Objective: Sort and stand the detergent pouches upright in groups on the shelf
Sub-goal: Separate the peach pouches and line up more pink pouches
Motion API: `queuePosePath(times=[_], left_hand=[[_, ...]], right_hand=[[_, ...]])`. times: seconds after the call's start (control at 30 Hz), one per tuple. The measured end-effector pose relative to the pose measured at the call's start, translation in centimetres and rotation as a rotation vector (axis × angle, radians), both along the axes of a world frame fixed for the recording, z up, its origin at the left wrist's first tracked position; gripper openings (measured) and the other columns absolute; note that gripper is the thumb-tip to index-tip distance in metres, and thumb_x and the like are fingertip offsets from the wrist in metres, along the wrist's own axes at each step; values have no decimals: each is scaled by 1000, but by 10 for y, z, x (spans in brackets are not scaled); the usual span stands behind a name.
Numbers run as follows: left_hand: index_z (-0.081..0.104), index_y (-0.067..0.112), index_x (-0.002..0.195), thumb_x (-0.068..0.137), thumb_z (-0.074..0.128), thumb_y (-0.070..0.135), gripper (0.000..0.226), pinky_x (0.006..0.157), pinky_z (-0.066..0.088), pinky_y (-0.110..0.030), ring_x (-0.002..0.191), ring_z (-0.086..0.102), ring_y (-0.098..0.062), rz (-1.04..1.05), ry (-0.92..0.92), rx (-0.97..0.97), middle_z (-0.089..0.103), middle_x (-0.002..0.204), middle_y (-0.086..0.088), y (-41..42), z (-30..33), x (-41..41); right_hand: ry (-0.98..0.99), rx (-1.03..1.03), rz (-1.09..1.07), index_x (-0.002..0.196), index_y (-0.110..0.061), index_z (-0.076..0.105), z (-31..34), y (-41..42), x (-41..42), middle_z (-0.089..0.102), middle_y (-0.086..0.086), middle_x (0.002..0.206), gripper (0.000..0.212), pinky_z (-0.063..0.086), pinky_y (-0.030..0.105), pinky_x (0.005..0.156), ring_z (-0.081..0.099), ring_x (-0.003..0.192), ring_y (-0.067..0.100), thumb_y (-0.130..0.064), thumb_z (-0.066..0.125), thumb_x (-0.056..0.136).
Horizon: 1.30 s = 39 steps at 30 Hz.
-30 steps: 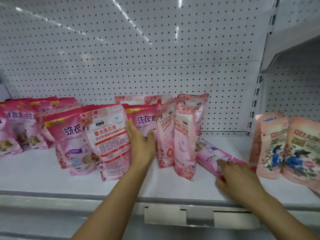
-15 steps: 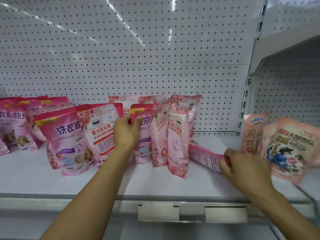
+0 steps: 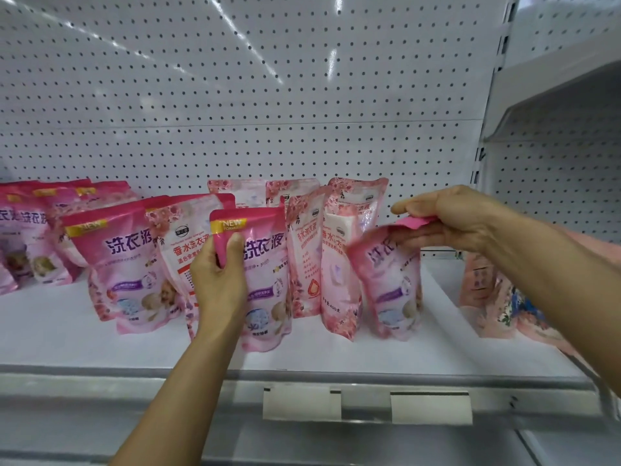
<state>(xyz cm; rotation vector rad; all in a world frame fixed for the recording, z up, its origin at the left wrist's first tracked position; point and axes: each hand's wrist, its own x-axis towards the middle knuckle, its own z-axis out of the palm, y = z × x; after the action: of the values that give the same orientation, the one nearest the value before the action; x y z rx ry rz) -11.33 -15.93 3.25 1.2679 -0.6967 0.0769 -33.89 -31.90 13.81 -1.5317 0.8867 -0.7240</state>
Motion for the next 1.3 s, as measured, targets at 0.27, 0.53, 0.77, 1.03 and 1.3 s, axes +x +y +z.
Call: queuePosePath(times=[0.27, 0.53, 0.77, 1.03, 1.3], left_hand=[[66, 19, 91, 88, 70, 29, 11, 49, 55, -18, 65, 74, -10, -204, 169, 184, 76, 75, 5, 6, -31, -3], [68, 11, 94, 95, 60, 26, 16, 53, 57, -22, 69, 76, -18, -307, 212, 165, 78, 76, -2, 5, -31, 7], [66, 11, 103, 96, 59, 22, 15, 52, 57, -24, 70, 76, -19, -434, 282, 132, 79, 82, -2, 6, -32, 12], [65, 21, 111, 94, 61, 29, 19, 71, 62, -43, 86, 76, -26, -497, 329, 113, 78, 100, -4, 5, -41, 18], [47, 29, 133, 80, 77, 23, 61, 81, 61, -35, 105, 68, -16, -364, 194, 204, 66, 120, 5, 11, -56, 5]], right_hand=[[394, -561, -73, 91, -16, 73, -17, 1, -15, 75, 7, 72, 9, 58, 29, 55, 72, 60, 19, -23, 70, 86], [347, -535, -217, 76, -6, 71, -9, 15, -23, 70, 11, 58, 33, 53, 30, 58, 65, 51, 21, -35, 64, 90], [389, -490, -182, 98, -18, 70, -38, 29, -42, 75, 0, 81, 17, 56, 32, 64, 71, 77, 22, -14, 73, 82], [734, -1264, -799, 91, -24, 77, -57, 32, -40, 68, 7, 83, 26, 43, 39, 72, 60, 80, 33, -47, 69, 81], [-10, -234, -235, 106, -26, 59, -138, 43, -29, 72, -2, 99, 52, 56, 23, 61, 72, 81, 10, -20, 84, 61]])
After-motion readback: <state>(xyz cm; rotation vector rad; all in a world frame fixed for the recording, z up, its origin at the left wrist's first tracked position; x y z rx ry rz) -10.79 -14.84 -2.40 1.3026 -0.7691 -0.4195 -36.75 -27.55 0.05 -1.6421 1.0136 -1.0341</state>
